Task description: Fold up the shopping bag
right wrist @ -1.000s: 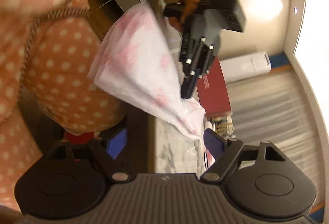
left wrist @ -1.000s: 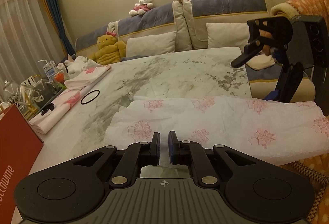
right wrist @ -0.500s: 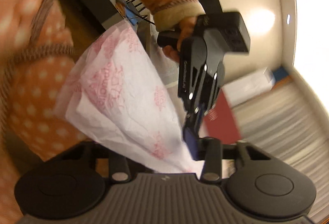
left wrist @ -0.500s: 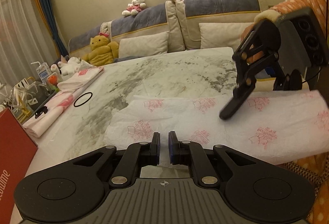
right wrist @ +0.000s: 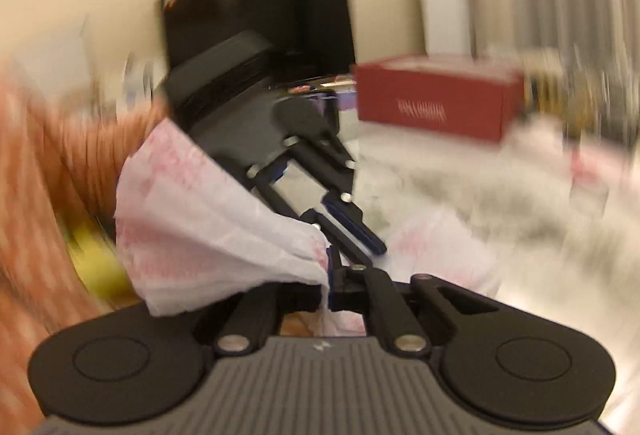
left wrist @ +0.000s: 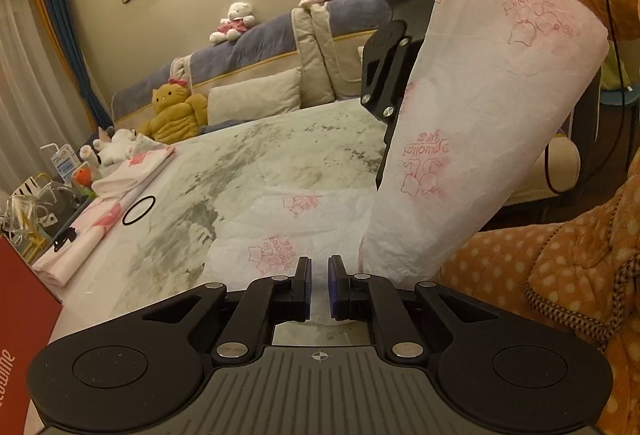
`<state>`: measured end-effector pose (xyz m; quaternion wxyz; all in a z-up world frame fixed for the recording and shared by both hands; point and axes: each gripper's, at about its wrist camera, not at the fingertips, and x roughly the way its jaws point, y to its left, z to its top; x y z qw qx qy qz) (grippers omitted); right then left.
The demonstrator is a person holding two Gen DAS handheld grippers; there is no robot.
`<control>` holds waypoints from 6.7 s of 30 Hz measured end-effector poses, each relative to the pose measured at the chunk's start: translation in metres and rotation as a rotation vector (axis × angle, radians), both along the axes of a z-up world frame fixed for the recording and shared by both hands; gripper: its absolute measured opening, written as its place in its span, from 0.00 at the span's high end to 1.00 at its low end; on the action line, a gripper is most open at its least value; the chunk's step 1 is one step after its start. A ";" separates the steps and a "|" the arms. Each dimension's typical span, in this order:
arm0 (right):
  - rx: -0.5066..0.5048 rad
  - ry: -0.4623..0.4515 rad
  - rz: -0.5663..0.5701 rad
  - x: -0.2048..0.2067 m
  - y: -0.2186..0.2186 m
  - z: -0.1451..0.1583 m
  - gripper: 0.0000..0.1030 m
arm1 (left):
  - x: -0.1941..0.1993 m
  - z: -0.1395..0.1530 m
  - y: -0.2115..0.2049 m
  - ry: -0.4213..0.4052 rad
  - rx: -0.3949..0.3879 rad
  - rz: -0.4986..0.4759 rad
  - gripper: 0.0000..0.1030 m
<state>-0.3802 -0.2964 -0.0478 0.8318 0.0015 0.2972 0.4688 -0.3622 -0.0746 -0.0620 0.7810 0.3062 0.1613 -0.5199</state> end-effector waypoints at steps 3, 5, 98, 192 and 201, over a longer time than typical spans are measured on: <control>-0.048 -0.038 0.028 -0.008 0.003 0.001 0.96 | -0.002 0.000 0.003 0.001 -0.002 -0.001 0.92; -0.168 -0.172 0.058 -0.024 0.016 0.002 0.88 | -0.002 0.002 0.004 0.008 0.007 0.004 0.92; 0.261 -0.026 -0.173 -0.004 -0.077 0.032 0.98 | -0.027 0.020 0.003 0.075 0.042 -0.155 0.87; -0.565 -0.702 -0.104 -0.118 -0.003 -0.024 0.00 | -0.027 0.003 0.071 0.544 -0.752 0.413 0.86; -0.657 -0.810 0.040 -0.100 0.048 -0.055 0.44 | -0.011 0.021 0.042 0.522 -0.870 0.363 0.22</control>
